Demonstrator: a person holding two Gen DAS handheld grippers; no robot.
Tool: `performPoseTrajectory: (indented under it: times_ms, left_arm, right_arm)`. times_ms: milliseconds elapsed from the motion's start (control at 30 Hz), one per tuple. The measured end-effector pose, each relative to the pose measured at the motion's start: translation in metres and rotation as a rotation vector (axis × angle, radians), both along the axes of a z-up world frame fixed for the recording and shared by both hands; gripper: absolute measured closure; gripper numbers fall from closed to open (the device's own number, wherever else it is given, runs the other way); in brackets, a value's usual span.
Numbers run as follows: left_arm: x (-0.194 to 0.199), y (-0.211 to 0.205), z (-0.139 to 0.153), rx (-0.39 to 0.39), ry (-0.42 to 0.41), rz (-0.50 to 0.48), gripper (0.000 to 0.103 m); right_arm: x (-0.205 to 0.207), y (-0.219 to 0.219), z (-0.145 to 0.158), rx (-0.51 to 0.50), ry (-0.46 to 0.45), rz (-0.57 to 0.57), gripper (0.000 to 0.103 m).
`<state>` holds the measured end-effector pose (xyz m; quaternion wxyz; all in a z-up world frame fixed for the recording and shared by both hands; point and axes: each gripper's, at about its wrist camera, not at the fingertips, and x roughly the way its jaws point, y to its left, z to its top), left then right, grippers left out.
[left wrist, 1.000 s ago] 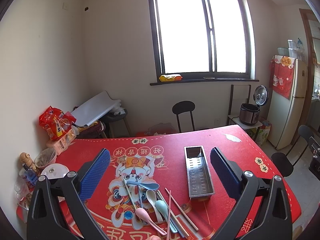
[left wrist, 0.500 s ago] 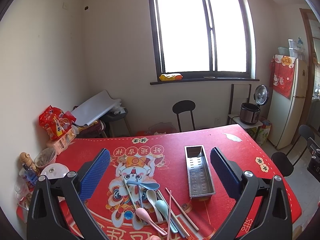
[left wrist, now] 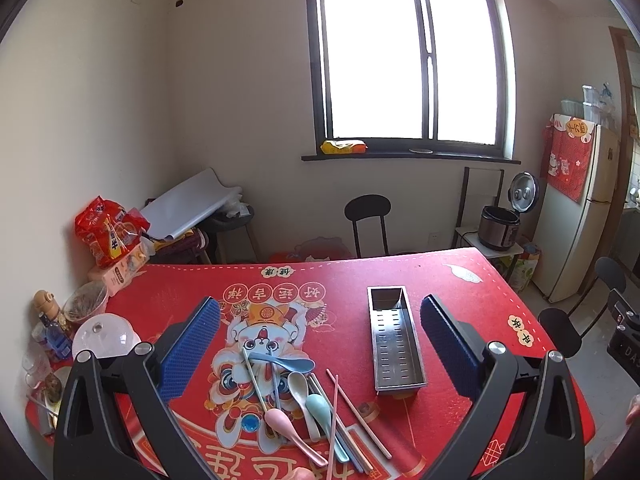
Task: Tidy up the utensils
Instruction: 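Move both tools toward the utensil pile and lower the right tool onto chopsticks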
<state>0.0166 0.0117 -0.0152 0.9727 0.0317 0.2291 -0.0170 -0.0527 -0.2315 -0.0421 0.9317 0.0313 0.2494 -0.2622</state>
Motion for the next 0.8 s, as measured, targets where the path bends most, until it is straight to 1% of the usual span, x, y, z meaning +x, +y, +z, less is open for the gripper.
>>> performPoseTrajectory:
  times_ms: [133, 233, 333, 433, 533, 633, 700, 800]
  left_arm:
    - [0.007, 0.011, -0.004, -0.075, 0.039, -0.036, 0.005]
    - [0.015, 0.022, -0.01, -0.079, 0.041, -0.028, 0.005]
    - [0.022, 0.039, -0.024, -0.077, 0.04, -0.034, 0.005]
    - [0.03, 0.065, -0.041, -0.106, 0.061, -0.006, 0.005]
    - [0.036, 0.096, -0.058, -0.155, 0.081, 0.041, 0.005]
    - [0.043, 0.12, -0.08, -0.139, 0.129, 0.11, 0.005]
    - [0.047, 0.134, -0.096, -0.121, 0.171, 0.152, 0.005]
    - [0.051, 0.153, -0.12, -0.107, 0.218, 0.188, 0.005]
  right_arm:
    - [0.005, 0.0, -0.006, 0.025, 0.009, 0.024, 0.01]
    - [0.014, -0.003, -0.014, 0.092, 0.025, 0.075, 0.01]
    - [0.029, -0.004, -0.027, 0.182, 0.051, 0.16, 0.01]
    - [0.046, 0.001, -0.043, 0.236, 0.065, 0.248, 0.01]
    - [0.063, 0.011, -0.061, 0.286, 0.042, 0.338, 0.01]
    - [0.082, 0.02, -0.084, 0.346, 0.029, 0.407, 0.01]
    - [0.098, 0.03, -0.104, 0.363, 0.062, 0.447, 0.01]
    - [0.123, 0.048, -0.137, 0.374, 0.169, 0.505, 0.01]
